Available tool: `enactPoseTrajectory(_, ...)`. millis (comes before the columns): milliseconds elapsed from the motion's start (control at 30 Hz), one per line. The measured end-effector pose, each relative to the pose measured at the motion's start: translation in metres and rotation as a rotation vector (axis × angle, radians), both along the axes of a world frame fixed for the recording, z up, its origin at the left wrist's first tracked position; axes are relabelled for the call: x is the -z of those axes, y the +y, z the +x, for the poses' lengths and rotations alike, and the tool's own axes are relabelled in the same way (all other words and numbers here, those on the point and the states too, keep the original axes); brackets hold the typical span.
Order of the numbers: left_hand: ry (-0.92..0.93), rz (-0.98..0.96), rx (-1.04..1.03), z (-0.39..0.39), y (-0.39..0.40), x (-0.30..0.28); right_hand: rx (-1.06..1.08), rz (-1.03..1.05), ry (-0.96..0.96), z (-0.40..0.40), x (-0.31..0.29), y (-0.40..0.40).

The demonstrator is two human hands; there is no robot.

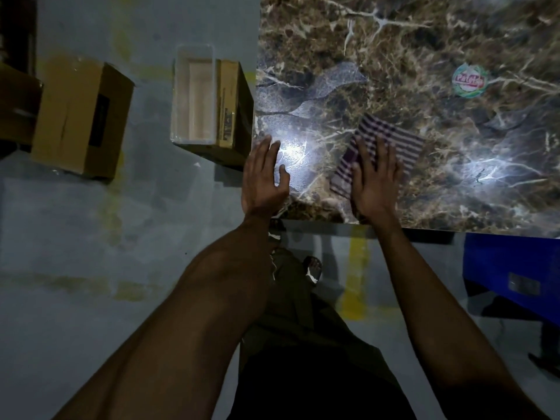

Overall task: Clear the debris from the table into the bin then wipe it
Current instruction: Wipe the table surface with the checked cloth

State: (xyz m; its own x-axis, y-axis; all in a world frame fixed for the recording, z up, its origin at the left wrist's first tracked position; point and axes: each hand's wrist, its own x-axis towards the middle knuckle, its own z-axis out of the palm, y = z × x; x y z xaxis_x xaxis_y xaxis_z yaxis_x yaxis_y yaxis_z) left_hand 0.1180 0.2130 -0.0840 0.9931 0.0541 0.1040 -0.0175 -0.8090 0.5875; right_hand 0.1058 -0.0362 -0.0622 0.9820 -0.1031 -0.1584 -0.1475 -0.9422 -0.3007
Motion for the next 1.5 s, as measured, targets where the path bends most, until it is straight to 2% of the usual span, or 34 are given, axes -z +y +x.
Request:
enactPoseTrajectory(133, 0.008, 0.015, -0.008, 0.001, 0.000, 0.000, -0.105, 0.027, -0.018, 0.038, 0.000, 0.050)
enactPoseTrajectory(233, -0.039, 0.017, 0.017, 0.002, 0.001, 0.003, -0.305, 0.043, -0.015, 0.014, 0.004, 0.068)
enactPoseTrajectory(300, -0.099, 0.033, 0.051, 0.003, 0.002, 0.006, -0.360, 0.028, 0.018, -0.006, 0.006, 0.054)
enactPoseTrajectory(467, -0.082, 0.139, -0.101, -0.001, -0.003, 0.011, -0.216, 0.007, 0.023, -0.012, 0.003, 0.011)
enactPoseTrajectory(567, -0.068, 0.141, -0.077, -0.001, 0.000, 0.009, -0.065, -0.007, -0.001, 0.025, -0.001, 0.024)
enactPoseTrajectory(633, -0.010, 0.101, -0.102, 0.000, 0.000, 0.009, -0.068, -0.015, -0.022, 0.053, -0.001, 0.045)
enactPoseTrajectory(733, 0.121, -0.003, -0.151, 0.000, -0.001, 0.008, -0.203, 0.001, -0.043, 0.073, 0.003, 0.083)
enactPoseTrajectory(833, 0.147, -0.076, -0.094, 0.003, 0.005, 0.010, -0.434, -0.029, -0.059, 0.054, 0.008, 0.099)
enactPoseTrajectory(900, 0.152, -0.091, -0.089, 0.004, 0.006, 0.008, -0.504, -0.024, -0.002, 0.037, 0.008, 0.086)
enactPoseTrajectory(1067, 0.166, -0.085, -0.119, 0.006, 0.006, 0.007, -0.406, 0.001, 0.019, 0.037, -0.003, 0.048)
enactPoseTrajectory(1167, 0.186, -0.088, -0.122, 0.004, 0.007, 0.009, -0.253, 0.001, -0.021, 0.074, -0.003, 0.067)
enactPoseTrajectory(1233, 0.190, -0.075, -0.121, 0.000, 0.006, 0.011, -0.231, -0.023, -0.036, 0.098, -0.001, 0.087)
enactPoseTrajectory(1367, 0.120, -0.116, -0.142, -0.006, 0.004, 0.013, -0.497, -0.045, -0.021, 0.100, 0.003, 0.116)
enactPoseTrajectory(1500, 0.105, -0.119, -0.173, -0.006, 0.003, 0.009, -0.681, -0.003, 0.034, 0.078, -0.001, 0.091)
